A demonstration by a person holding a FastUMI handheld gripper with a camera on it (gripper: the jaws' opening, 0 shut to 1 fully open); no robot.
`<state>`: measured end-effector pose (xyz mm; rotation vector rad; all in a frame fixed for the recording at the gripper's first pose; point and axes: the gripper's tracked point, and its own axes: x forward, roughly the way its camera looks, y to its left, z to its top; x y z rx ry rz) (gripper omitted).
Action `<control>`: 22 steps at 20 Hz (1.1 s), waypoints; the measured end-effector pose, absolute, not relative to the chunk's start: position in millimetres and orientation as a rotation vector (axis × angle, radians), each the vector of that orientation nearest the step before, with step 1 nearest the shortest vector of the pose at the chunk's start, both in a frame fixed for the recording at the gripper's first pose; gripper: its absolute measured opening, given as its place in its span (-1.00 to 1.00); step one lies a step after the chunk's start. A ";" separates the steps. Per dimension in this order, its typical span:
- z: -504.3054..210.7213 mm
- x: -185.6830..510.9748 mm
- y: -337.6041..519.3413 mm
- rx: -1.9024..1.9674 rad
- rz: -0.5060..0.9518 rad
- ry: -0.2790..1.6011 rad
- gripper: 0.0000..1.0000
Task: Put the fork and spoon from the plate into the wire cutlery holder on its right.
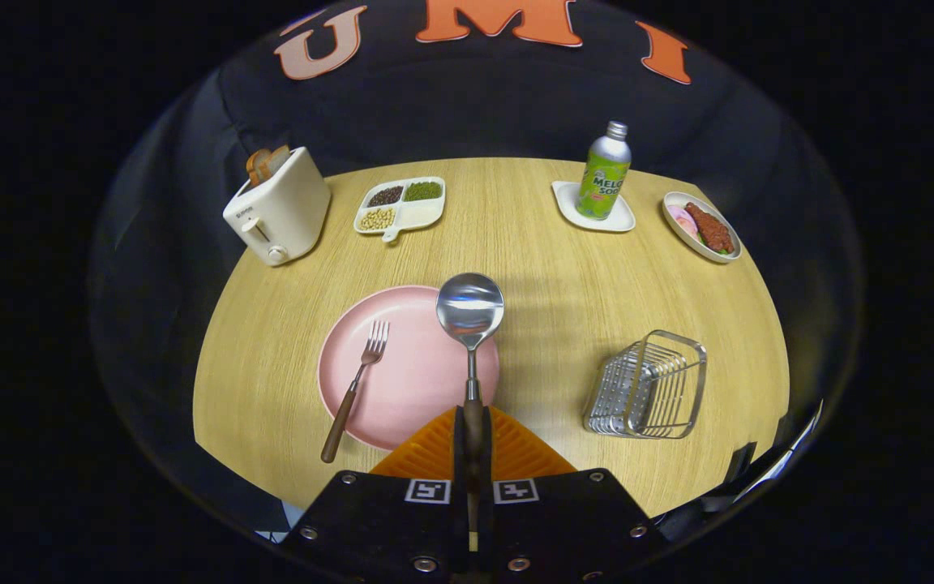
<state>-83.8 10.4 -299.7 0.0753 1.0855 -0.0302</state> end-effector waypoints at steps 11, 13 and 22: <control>-259.5 -120.4 -107.7 0.074 -0.225 1.087 -0.90; -264.9 -129.5 -115.9 0.080 -0.213 1.133 -0.90; -285.4 -140.3 -127.9 0.050 -0.099 1.288 -0.90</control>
